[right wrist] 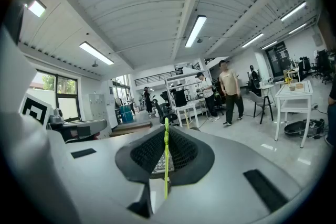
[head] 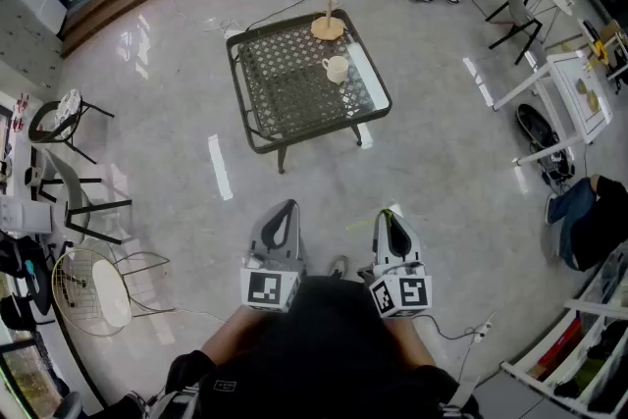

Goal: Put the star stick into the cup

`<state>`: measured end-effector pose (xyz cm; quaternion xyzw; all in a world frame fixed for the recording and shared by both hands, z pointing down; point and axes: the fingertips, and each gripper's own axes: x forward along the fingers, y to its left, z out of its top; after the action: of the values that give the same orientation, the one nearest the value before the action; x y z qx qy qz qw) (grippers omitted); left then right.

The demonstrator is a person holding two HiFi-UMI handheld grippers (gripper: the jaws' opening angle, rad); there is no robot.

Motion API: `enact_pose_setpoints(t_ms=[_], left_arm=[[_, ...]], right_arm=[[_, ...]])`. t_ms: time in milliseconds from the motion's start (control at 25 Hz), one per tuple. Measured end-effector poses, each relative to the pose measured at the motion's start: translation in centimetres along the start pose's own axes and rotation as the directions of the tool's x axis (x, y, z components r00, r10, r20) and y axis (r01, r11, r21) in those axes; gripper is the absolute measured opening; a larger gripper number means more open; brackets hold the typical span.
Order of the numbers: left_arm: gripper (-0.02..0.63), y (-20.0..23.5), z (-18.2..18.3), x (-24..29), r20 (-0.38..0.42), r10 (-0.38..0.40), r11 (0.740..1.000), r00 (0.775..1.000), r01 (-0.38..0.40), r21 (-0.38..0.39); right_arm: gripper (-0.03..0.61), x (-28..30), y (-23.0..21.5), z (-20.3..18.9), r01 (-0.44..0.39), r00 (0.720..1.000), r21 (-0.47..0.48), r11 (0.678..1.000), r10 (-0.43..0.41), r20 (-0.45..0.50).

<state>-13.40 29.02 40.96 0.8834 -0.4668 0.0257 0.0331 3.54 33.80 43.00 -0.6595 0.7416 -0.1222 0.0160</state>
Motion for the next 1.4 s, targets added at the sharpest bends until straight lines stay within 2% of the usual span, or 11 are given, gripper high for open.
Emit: enact_pose_setpoints(t_ms=[480, 680, 840, 960, 1080, 1400], left_arm=[[0.017, -1.8, -0.2, -0.2, 0.007, -0.011, 1.000, 1.000, 0.011, -0.012], [0.017, -3.4, 0.3, -0.3, 0.004, 0.011, 1.000, 1.000, -0.011, -0.019], [0.017, -5.3, 0.3, -0.6, -0.002, 0.025, 1.000, 1.000, -0.025, -0.010], [0.017, -6.8, -0.2, -0.7, -0.006, 0.030, 0.999, 1.000, -0.029, 0.027], [0.017, -7.9, -0.3, -0.7, 0.009, 0.057, 0.998, 0.998, -0.057, 0.013], [0.017, -8.1, -1.8, 0.2, -0.031, 0.075, 0.996, 0.997, -0.074, 0.042]], right_arm=[[0.021, -1.0, -0.6, 0.1, -0.023, 1.000, -0.008, 1.000, 0.023, 0.009], [0.021, -2.1, -1.9, 1.1, -0.035, 0.999, -0.007, 0.999, 0.035, 0.027], [0.021, -3.2, -3.2, 1.3, -0.055, 0.998, 0.003, 0.999, 0.054, 0.025], [0.021, -3.9, -4.3, 1.0, -0.072, 0.997, 0.004, 0.997, 0.072, 0.024], [0.021, -4.2, -5.6, 0.7, -0.092, 0.995, 0.000, 0.996, 0.092, 0.029], [0.021, -3.6, -7.5, 0.7, -0.091, 0.995, 0.012, 0.996, 0.090, 0.033]])
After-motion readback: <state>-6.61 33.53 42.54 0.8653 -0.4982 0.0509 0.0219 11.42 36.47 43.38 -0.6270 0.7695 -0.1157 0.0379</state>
